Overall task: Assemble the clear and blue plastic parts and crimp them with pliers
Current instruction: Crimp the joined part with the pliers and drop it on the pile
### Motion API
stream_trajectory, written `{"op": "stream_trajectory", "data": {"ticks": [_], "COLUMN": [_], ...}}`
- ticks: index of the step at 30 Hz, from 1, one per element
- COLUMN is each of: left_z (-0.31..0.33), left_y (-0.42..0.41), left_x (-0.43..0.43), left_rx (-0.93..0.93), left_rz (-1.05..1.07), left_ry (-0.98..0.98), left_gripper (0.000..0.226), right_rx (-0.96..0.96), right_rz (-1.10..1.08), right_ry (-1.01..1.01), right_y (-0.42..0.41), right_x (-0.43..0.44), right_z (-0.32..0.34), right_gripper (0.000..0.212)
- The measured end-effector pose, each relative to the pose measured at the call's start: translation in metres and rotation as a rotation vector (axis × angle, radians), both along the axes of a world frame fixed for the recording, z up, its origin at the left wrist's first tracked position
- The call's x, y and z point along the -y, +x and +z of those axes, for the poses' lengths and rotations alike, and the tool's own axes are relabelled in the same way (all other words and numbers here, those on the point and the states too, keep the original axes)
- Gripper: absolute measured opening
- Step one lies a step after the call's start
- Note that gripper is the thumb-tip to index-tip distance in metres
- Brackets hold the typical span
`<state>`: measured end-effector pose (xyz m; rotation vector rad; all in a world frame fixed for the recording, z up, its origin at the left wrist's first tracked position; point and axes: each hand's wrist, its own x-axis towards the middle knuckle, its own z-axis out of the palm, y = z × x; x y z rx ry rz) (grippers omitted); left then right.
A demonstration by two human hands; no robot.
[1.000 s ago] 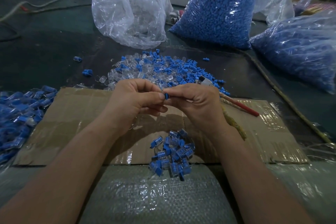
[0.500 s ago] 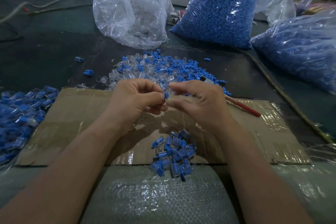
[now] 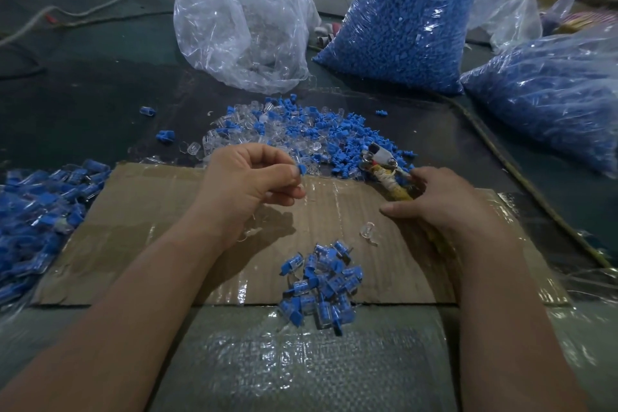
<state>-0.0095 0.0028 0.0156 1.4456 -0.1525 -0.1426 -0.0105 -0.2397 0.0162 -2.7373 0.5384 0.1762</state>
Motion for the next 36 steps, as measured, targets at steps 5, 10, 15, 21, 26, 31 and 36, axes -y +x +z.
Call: {"op": "stream_trajectory", "data": {"ticks": [5, 10, 15, 21, 26, 31, 36], "left_z": [-0.002, -0.004, -0.005, -0.008, -0.009, -0.01, -0.009], "left_y": [0.001, 0.003, 0.004, 0.004, 0.006, 0.006, 0.005], "left_x": [0.0, -0.001, 0.0, 0.002, 0.002, 0.003, 0.003], "left_rx": [-0.01, -0.006, 0.016, 0.094, 0.139, 0.176, 0.225], "left_rz": [-0.016, -0.002, 0.013, 0.07, 0.127, 0.154, 0.18], "left_ry": [-0.039, -0.071, -0.087, -0.121, -0.14, -0.08, -0.011], "left_gripper": [0.007, 0.008, 0.01, 0.012, 0.011, 0.013, 0.017], "right_rx": [0.13, 0.247, 0.599, 0.711, 0.652, 0.554, 0.521], "right_rz": [-0.062, -0.039, 0.032, 0.277, 0.425, 0.5, 0.54], "right_ry": [0.113, 0.028, 0.103, 0.055, 0.026, 0.017, 0.039], "right_y": [0.0, -0.001, -0.002, -0.004, -0.005, -0.005, -0.005], "right_x": [0.0, -0.005, -0.019, -0.045, -0.056, -0.058, -0.059], "right_z": [0.003, 0.004, 0.002, 0.001, -0.004, -0.003, -0.004], "right_gripper": [0.049, 0.037, 0.043, 0.036, 0.033, 0.032, 0.031]}}
